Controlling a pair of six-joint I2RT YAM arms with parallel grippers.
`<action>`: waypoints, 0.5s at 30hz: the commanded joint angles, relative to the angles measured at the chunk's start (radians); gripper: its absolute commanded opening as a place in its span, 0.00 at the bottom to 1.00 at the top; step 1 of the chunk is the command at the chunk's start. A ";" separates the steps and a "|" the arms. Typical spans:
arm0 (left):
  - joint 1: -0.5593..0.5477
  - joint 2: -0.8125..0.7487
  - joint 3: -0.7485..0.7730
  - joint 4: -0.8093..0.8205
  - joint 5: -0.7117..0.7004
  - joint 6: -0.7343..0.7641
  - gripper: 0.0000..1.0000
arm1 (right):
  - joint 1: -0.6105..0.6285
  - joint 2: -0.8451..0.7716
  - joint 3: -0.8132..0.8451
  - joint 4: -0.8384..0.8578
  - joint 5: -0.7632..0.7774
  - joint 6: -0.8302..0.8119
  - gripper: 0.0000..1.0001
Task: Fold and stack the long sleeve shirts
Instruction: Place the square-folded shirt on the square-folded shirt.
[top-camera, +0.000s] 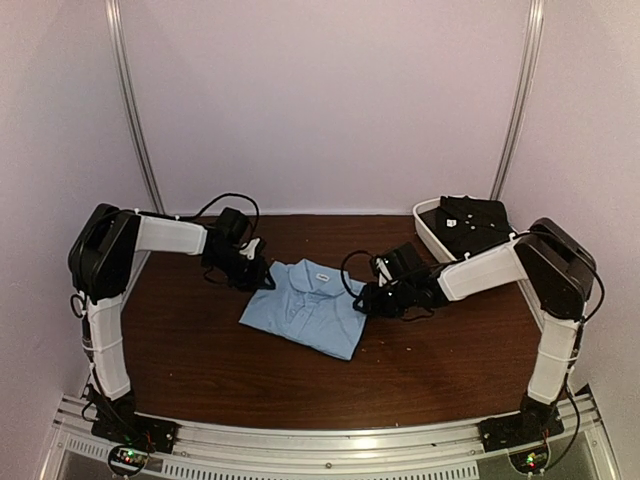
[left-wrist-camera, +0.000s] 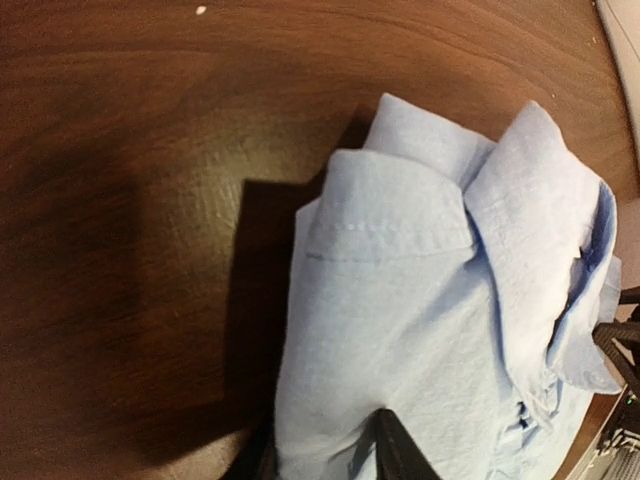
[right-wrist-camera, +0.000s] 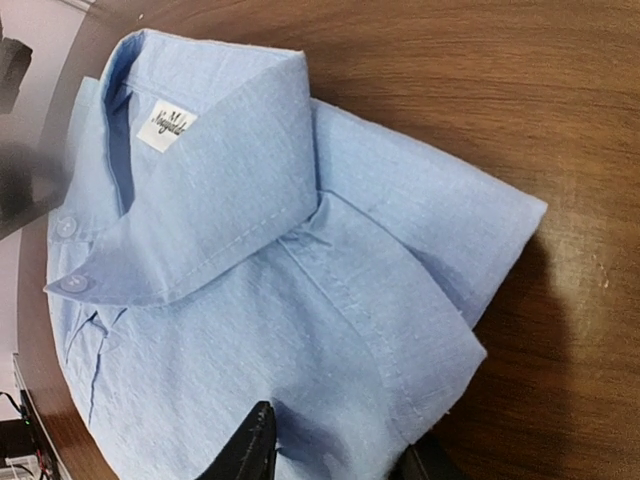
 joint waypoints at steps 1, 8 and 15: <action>-0.016 -0.067 -0.021 0.033 0.012 -0.055 0.23 | 0.013 0.025 0.053 0.006 -0.022 -0.010 0.31; -0.024 -0.246 -0.118 0.023 -0.101 -0.122 0.03 | 0.020 0.026 0.114 -0.026 -0.020 -0.029 0.11; -0.002 -0.318 -0.257 0.001 -0.213 -0.132 0.00 | 0.030 0.055 0.156 -0.041 -0.031 -0.038 0.13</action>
